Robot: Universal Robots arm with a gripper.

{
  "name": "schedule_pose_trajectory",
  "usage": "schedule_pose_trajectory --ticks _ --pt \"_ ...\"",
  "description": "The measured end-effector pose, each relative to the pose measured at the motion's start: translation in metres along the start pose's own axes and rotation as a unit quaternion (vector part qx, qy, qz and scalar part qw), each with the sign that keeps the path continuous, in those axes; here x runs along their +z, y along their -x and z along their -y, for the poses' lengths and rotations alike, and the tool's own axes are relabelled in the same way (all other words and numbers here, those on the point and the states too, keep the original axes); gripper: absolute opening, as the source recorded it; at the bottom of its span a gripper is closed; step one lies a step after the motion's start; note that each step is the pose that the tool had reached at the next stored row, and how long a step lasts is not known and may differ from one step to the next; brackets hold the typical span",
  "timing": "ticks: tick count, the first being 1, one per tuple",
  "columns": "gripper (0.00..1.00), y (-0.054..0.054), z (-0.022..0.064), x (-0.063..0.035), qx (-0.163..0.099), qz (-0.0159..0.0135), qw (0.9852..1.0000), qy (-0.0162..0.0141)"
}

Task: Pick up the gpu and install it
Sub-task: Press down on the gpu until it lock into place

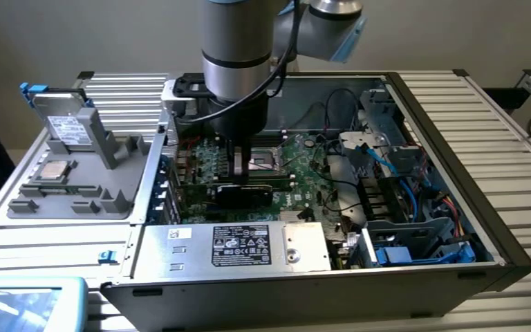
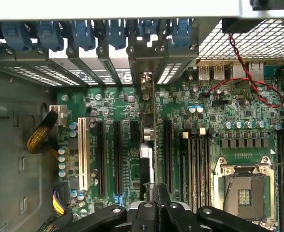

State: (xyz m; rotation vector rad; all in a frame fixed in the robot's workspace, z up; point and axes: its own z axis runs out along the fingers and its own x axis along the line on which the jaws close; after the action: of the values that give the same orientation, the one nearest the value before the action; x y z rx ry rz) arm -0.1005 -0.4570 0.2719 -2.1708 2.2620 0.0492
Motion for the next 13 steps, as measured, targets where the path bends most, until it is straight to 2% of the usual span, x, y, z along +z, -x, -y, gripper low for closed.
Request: schedule_pose_trajectory --ticks 2,3,9,11,13 --pt "0.12 0.000 0.0000 0.0016 0.000 -0.0003 1.0000 0.0059" --pt "0.12 0.000 0.0000 0.0030 0.000 -0.0005 1.0000 0.0077" --pt "0.12 0.000 -0.0003 0.0112 0.000 -0.0015 1.0000 0.0086" --pt "0.12 0.000 -0.0017 0.0056 0.000 0.0005 1.0000 0.0081" --pt "0.12 0.000 -0.0033 -0.0043 0.000 -0.0004 1.0000 0.0081"
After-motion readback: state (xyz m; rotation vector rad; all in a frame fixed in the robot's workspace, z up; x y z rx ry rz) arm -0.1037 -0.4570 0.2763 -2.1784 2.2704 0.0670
